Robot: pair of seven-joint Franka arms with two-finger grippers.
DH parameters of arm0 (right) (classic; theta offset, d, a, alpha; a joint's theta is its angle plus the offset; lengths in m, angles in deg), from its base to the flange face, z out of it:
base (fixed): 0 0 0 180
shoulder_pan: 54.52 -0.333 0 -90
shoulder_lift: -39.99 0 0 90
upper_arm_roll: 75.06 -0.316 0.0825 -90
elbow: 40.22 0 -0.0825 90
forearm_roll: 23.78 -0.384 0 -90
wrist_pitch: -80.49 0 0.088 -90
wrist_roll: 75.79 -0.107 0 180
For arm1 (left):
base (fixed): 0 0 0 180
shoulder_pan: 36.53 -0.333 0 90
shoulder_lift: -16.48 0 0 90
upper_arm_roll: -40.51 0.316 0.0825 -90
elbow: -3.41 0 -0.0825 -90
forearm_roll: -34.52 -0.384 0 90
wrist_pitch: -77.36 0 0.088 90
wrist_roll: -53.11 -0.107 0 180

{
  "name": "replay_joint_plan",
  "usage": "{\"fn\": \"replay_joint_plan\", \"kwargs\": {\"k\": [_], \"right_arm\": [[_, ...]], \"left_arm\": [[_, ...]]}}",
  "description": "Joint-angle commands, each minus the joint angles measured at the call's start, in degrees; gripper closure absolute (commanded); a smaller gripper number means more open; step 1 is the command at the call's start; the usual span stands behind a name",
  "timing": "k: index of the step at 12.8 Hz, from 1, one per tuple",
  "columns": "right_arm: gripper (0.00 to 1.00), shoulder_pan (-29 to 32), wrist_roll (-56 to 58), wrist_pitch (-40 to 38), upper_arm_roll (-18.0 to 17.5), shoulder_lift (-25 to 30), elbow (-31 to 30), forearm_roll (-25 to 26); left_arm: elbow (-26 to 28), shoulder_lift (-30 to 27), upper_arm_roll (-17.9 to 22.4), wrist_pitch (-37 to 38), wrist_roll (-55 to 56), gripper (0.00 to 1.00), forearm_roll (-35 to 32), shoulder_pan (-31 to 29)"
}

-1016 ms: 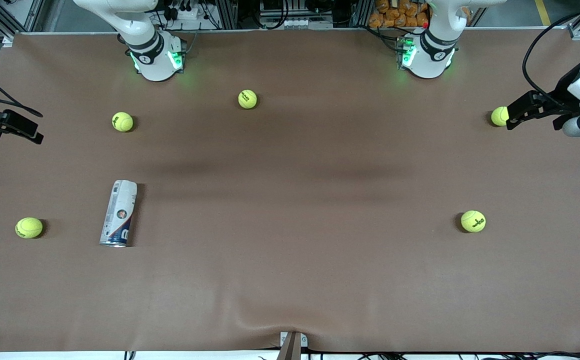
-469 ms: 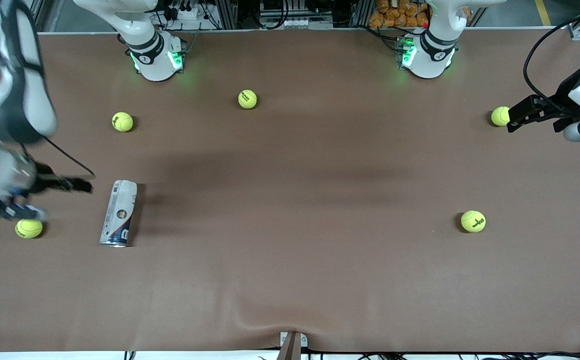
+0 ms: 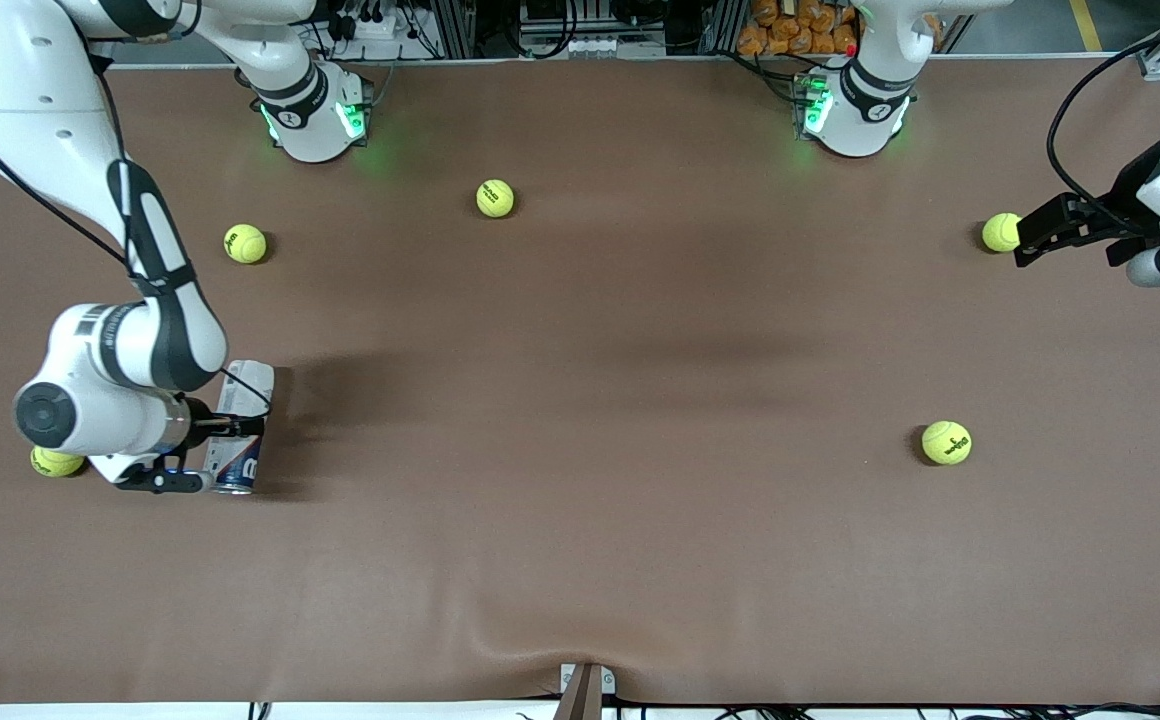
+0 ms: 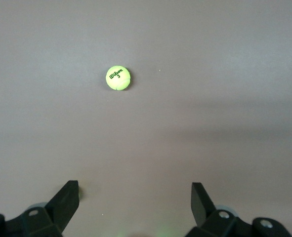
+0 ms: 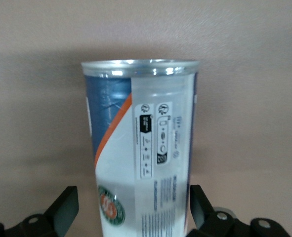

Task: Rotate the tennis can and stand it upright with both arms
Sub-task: 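Lower the right gripper and grasp the can around its middle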

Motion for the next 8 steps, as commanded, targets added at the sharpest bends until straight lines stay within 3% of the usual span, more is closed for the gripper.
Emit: {"fn": "replay_joint_plan", "kwargs": {"k": [1, 3, 4, 5, 6, 8], "right_arm": [[0.00, 0.4, 1.3, 3.1, 0.0, 0.5, -3.4, -0.3], [0.00, 0.4, 1.3, 2.8, 0.0, -0.5, -3.5, -0.2], [0.12, 0.4, 1.3, 2.4, 0.0, -0.6, -3.6, -0.2], [0.46, 0.2, 1.4, 2.0, 0.0, -0.6, -3.5, -0.2], [0.65, 0.3, 3.4, 1.4, 0.0, 0.1, -3.4, -0.2], [0.66, 1.0, 11.1, 0.7, 0.0, 2.4, -3.0, -0.2]], "left_arm": [[-0.6, 0.1, -0.4, 0.9, -0.9, 0.00, -0.9, -0.5], [-0.6, 0.1, -0.3, 0.9, -0.9, 0.00, -0.9, -0.4], [-0.6, 0.0, -0.3, 0.9, -0.9, 0.00, -0.9, -0.5], [-0.6, 0.0, -0.3, 0.9, -0.9, 0.00, -0.9, -0.6], [-0.6, 0.0, -0.3, 0.9, -0.9, 0.00, -0.9, -1.3], [-0.6, 0.0, -0.3, 0.9, -1.0, 0.00, -0.9, -1.6]]}}
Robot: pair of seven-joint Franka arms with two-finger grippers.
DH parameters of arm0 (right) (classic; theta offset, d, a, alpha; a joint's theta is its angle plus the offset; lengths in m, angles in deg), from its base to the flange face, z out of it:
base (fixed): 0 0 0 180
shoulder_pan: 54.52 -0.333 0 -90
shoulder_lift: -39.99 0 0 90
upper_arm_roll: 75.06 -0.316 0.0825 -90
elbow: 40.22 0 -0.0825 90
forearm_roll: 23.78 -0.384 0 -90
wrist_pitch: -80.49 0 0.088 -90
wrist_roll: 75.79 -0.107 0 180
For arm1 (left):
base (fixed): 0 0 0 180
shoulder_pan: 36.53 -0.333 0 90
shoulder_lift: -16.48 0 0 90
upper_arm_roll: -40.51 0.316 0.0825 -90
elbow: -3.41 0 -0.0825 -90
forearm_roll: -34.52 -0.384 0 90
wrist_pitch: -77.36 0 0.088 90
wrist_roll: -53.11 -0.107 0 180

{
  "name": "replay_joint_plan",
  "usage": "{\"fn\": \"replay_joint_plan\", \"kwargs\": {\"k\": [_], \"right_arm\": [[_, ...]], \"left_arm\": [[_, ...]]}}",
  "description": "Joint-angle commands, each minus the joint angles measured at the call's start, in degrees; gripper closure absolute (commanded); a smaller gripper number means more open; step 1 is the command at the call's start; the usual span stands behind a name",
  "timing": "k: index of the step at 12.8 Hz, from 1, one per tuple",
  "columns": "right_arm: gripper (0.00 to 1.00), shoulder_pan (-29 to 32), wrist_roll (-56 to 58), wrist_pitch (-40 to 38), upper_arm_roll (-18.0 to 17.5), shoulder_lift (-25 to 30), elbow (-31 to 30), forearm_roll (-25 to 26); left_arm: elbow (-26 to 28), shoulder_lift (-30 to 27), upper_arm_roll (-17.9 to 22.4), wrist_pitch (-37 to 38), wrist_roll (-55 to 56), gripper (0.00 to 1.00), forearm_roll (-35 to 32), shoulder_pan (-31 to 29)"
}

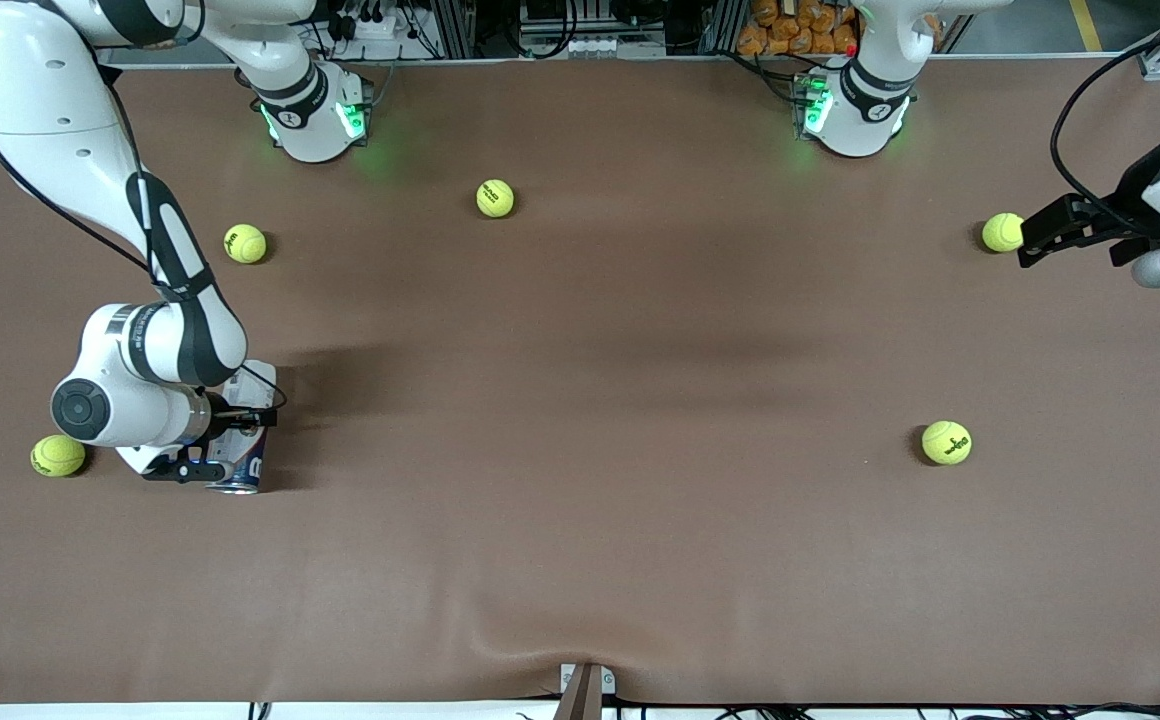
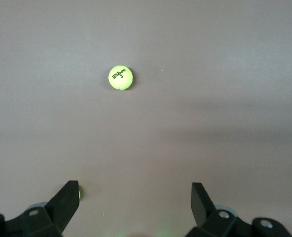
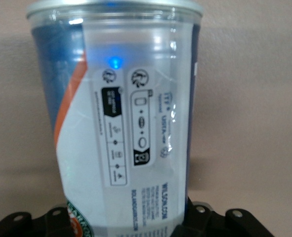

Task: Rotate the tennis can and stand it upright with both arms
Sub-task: 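Lower the right gripper and grasp the can around its middle, then lift and carry the can with the right gripper toward table center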

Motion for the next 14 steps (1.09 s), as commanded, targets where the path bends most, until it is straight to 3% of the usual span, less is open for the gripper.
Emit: {"fn": "replay_joint_plan", "kwargs": {"k": [1, 6, 9, 10, 14], "right_arm": [[0.63, 1.3, 8.9, -2.0, -0.1, 4.9, -0.3, -0.2], [0.51, 0.5, 25.4, -2.6, -1.1, 11.5, 4.4, -0.5], [0.50, 0.1, 31.6, -0.4, -9.1, 11.7, 5.5, -0.5], [0.50, -2.0, 31.4, 1.9, -12.4, 11.6, 5.6, 0.1], [0.49, -16.6, 31.1, 6.1, -12.9, 7.3, 5.8, 3.3]], "left_arm": [[-0.6, -0.1, -0.4, 0.9, -1.0, 0.00, -0.9, -0.7], [-0.3, 0.0, -0.4, 0.9, -0.9, 0.00, -0.9, -0.8], [-0.2, 0.1, -0.4, 0.9, -0.9, 0.00, -0.9, -0.8], [-0.2, 0.0, -0.4, 0.9, -0.9, 0.00, -0.9, -0.8], [-0.5, -0.2, -0.4, 0.9, -1.2, 0.00, -0.9, -1.3]]}}
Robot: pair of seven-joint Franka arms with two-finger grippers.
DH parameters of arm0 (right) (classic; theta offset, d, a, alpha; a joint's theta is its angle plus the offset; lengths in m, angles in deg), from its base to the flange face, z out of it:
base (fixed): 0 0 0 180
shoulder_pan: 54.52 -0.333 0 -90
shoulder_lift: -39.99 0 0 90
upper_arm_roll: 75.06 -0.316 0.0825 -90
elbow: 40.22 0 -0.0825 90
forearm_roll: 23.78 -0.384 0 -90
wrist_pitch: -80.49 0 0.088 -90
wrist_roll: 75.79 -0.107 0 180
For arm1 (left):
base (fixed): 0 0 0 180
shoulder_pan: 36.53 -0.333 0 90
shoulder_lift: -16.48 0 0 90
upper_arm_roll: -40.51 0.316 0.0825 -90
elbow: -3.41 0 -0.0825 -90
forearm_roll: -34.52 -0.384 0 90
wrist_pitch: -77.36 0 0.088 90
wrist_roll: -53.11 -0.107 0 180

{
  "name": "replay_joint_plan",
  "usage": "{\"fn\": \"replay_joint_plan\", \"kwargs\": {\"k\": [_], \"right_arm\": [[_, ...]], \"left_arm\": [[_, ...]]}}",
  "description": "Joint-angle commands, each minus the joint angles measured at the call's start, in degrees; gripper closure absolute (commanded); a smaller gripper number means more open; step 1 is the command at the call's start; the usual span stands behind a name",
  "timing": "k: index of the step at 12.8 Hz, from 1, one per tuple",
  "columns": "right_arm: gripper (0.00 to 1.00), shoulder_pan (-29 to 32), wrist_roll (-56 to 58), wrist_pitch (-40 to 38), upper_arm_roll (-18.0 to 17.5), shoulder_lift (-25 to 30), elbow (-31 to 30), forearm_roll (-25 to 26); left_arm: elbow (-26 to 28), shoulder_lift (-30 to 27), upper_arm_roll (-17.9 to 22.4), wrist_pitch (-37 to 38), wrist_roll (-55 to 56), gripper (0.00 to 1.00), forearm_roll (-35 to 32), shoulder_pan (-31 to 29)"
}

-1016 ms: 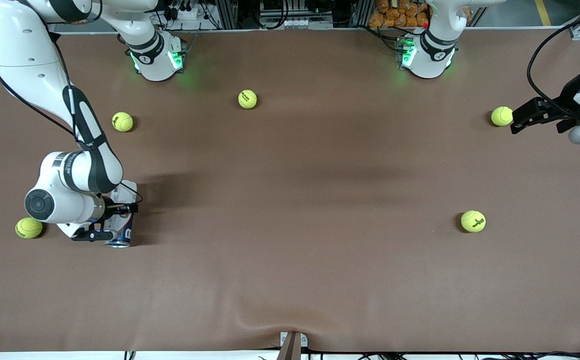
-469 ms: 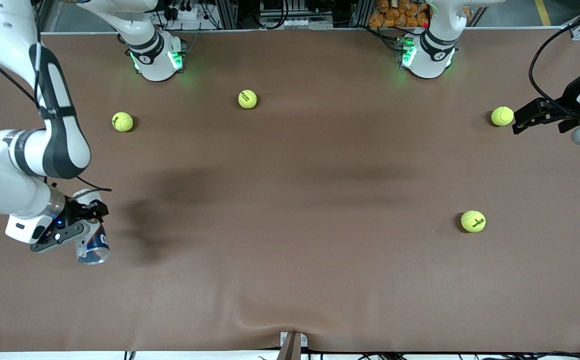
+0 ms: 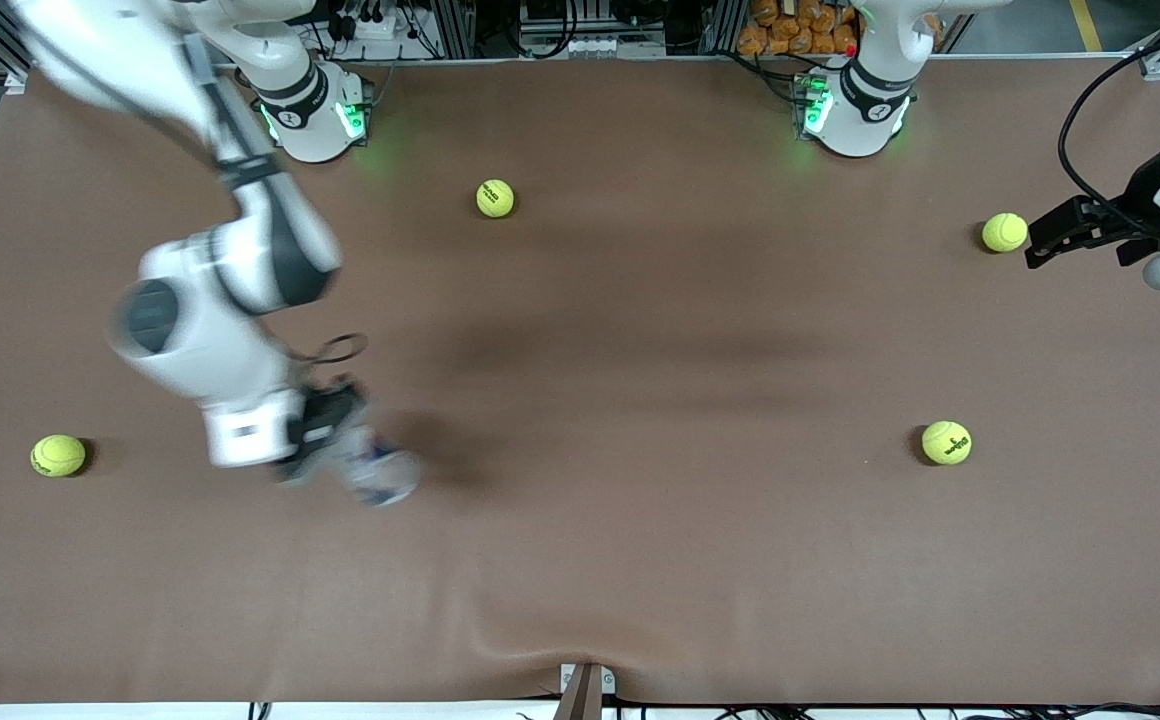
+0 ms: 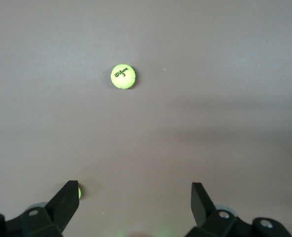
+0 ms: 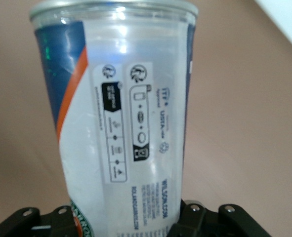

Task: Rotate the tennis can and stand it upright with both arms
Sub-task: 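Lift and carry the can with the right gripper toward table center, then lower the can onto the table and open the right gripper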

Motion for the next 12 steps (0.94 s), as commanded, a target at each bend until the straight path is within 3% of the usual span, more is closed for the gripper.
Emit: {"fn": "replay_joint_plan", "kwargs": {"k": [1, 4, 6, 9, 10, 11, 12], "right_arm": [[0.49, -6.3, 1.0, 0.9, 0.4, -3.8, 1.5, 5.7], [0.49, -13.1, 0.8, 5.3, 0.4, -10.8, 7.0, 15.7], [0.49, -16.7, 0.6, 10.7, 0.6, -16.1, 9.8, 17.6], [0.47, -18.4, 0.3, 14.0, 1.3, -18.0, 10.0, 17.8], [0.29, -18.9, -0.3, 14.4, 1.4, -19.0, 10.0, 17.8], [0.00, -19.0, -1.9, 16.6, 1.4, -19.6, 9.8, 17.9], [0.00, -18.8, -2.2, 18.6, 1.4, -19.6, 9.5, 17.7]], "left_arm": [[-0.5, -0.2, -0.4, 0.8, -1.2, 0.00, -0.9, -0.7], [-0.2, -0.2, -0.4, 0.8, -1.2, 0.00, -0.9, -0.8], [-0.1, -0.1, -0.4, 0.8, -1.2, 0.00, -0.9, -1.0], [-0.3, 0.6, -0.4, 0.8, -1.1, 0.00, -0.8, -0.9], [-0.3, 0.6, -0.5, 0.8, -1.1, 0.00, -0.8, -0.9], [-0.3, 0.7, -0.5, 0.8, -1.1, 0.00, -0.7, -0.8], [-0.3, 0.7, -0.5, 0.8, -1.1, 0.00, -0.6, -0.9]]}}
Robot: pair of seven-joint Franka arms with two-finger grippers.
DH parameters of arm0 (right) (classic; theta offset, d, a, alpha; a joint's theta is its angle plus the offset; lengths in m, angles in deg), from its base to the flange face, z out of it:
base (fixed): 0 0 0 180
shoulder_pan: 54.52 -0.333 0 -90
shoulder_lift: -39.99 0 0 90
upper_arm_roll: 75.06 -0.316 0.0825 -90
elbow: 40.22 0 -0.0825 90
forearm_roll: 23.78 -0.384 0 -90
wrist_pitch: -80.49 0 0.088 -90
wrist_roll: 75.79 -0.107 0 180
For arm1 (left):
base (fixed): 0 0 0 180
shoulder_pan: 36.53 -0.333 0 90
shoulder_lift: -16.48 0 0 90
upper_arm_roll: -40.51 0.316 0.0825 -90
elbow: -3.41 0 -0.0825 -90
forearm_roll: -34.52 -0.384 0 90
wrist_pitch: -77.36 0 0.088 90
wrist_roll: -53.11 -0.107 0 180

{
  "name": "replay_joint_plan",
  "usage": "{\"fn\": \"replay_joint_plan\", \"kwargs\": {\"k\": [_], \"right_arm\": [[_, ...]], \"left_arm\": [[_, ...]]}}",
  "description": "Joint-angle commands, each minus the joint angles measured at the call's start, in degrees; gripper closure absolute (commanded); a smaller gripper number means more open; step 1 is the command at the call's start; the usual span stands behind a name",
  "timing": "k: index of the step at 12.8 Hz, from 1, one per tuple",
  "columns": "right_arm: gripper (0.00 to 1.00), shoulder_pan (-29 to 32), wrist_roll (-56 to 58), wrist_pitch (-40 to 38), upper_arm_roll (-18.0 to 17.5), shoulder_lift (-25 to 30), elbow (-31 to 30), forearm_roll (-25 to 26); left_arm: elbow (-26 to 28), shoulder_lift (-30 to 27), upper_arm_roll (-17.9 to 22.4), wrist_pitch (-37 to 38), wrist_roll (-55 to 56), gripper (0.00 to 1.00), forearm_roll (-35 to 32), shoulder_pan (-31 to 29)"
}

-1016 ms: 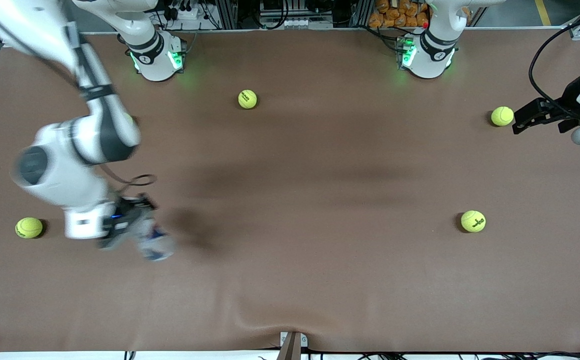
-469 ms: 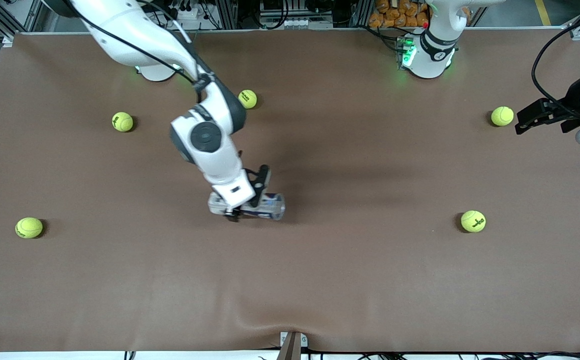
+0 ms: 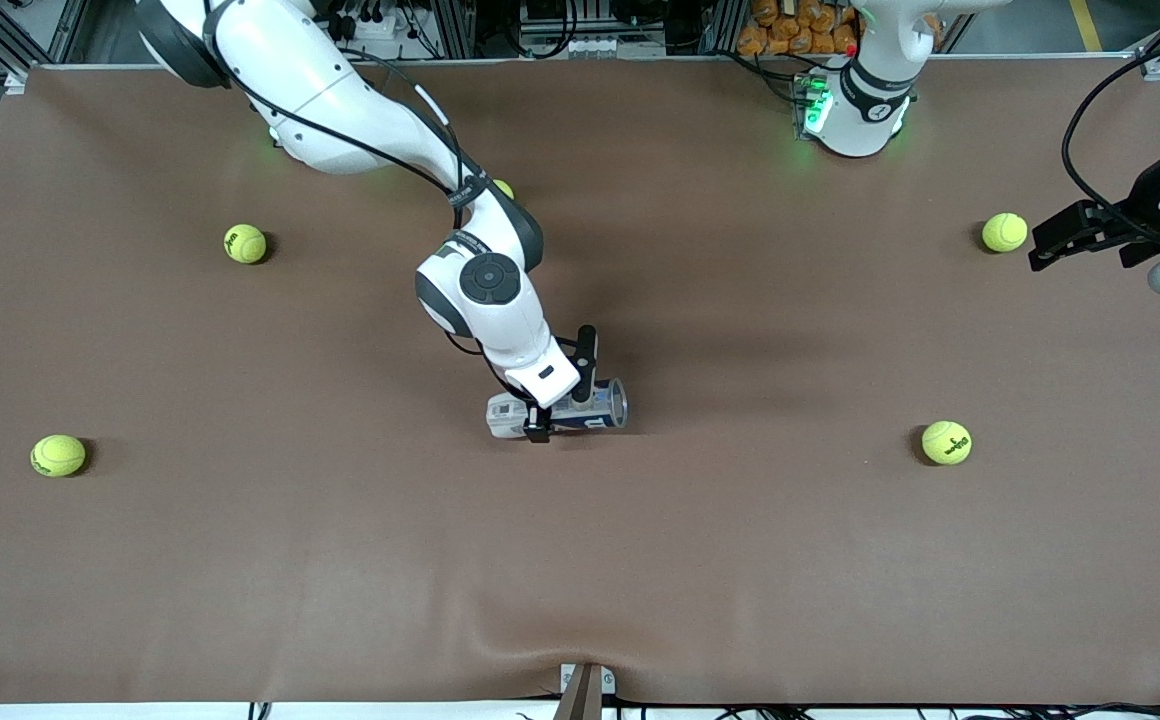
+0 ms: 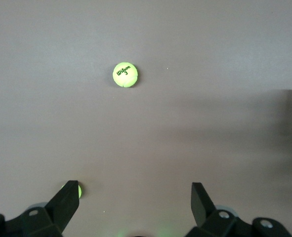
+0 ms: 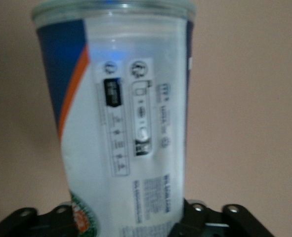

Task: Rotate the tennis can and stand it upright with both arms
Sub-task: 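Lower the can onto the table and open the right gripper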

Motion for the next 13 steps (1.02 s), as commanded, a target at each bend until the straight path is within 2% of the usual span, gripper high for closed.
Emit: {"fn": "replay_joint_plan", "kwargs": {"k": [1, 6, 9, 13], "right_arm": [[0.00, -0.1, -1.8, 2.5, 0.5, -0.9, 1.4, 1.2], [0.00, 0.7, -2.1, 2.2, 0.3, 0.9, 1.9, 0.4], [0.00, 1.0, -3.6, 1.7, 0.0, 4.4, 1.7, -0.3], [0.00, 2.1, -14.6, -9.2, 0.3, 10.0, 1.3, -3.0]], "left_arm": [[-0.5, 0.2, -0.4, 0.7, -1.1, 0.00, -0.4, -0.4], [-0.5, 0.2, -0.4, 0.7, -1.1, 0.00, -0.4, -0.4], [-0.5, 0.2, -0.4, 0.7, -1.1, 0.00, -0.3, -0.4], [-0.4, 0.7, -0.7, 0.7, -1.0, 0.00, 0.0, -0.1]]}}
